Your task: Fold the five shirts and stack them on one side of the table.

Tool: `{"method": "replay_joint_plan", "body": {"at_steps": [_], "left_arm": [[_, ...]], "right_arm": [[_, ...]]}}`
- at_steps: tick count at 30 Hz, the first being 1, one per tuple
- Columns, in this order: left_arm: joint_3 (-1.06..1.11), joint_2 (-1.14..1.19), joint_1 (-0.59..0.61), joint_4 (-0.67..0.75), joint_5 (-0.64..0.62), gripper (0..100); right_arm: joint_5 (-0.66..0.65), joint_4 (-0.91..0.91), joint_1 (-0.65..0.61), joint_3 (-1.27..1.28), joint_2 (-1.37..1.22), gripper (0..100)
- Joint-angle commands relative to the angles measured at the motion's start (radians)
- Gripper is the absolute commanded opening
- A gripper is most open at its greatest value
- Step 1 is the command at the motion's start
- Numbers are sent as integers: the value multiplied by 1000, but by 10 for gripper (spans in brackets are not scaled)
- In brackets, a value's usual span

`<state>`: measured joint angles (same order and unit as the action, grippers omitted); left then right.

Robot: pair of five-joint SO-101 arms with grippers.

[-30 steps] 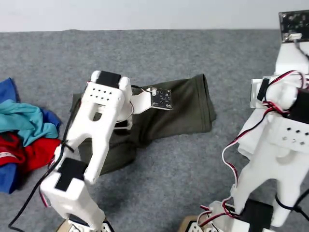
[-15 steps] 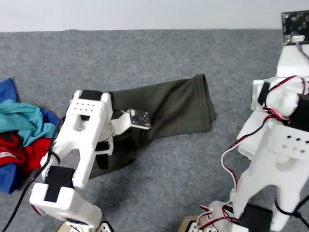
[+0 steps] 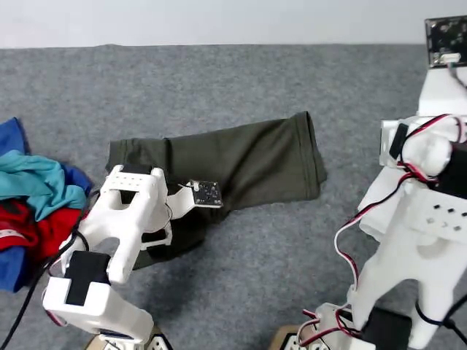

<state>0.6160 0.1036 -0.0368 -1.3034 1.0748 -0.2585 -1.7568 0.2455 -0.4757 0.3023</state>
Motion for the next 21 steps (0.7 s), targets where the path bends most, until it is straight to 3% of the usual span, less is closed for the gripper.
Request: {"method": "replay_joint_plan", "body": {"at_steps": [1,7,13,21], "left_arm": [[-7,-5,-3,25,-26,161],[-50,61,-37,0,-72,7],[-114,60,-89,-147,-68,6],[-397,71,-75,-316,-72,9]], "right_arm": [[3,-39,15,0,35,83],[3,-39,15,0,35,83],[3,-39,15,0,36,83],[-38,-39,15,-2,36,83]]}}
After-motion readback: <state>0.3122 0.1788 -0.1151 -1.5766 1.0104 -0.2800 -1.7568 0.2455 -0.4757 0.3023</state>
